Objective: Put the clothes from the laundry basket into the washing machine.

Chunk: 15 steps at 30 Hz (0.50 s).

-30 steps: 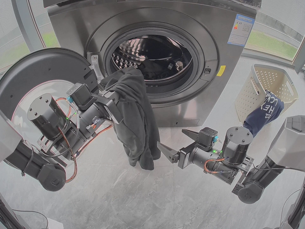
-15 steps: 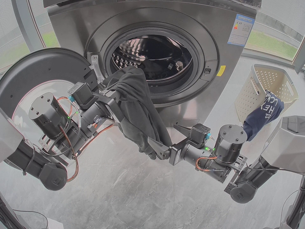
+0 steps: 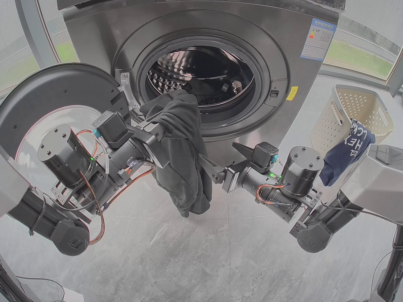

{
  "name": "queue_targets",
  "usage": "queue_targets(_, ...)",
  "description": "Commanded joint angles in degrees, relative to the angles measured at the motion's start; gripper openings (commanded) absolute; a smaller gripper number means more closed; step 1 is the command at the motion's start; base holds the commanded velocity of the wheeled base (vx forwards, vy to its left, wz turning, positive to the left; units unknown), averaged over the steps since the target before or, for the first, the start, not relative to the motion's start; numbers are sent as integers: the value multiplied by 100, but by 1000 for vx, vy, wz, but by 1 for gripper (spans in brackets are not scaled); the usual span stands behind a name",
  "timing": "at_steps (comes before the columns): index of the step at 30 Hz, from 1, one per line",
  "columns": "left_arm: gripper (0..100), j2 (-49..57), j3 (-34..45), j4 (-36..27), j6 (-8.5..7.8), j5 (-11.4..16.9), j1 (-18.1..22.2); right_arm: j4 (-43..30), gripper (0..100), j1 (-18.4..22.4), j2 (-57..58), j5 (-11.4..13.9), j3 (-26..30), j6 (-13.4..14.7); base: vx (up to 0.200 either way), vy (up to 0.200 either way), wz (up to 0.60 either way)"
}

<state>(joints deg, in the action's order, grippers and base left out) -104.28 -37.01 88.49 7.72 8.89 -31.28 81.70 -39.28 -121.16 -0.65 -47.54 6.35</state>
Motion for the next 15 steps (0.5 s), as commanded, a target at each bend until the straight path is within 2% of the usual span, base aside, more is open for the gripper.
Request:
queue_targets(1,0,83,10,1,2,43,-27,-14,100,17,-197,12,-247,-2,0,0,0)
queue_targets(10,0,92,45,1,2,43,-54,-14,100,-10,-470,73,-519,-11,0,0,0)
queue_targets(15,0,92,106,1,-7,52,-159,21,100,8,-839,258,-1082,-11,0,0,0)
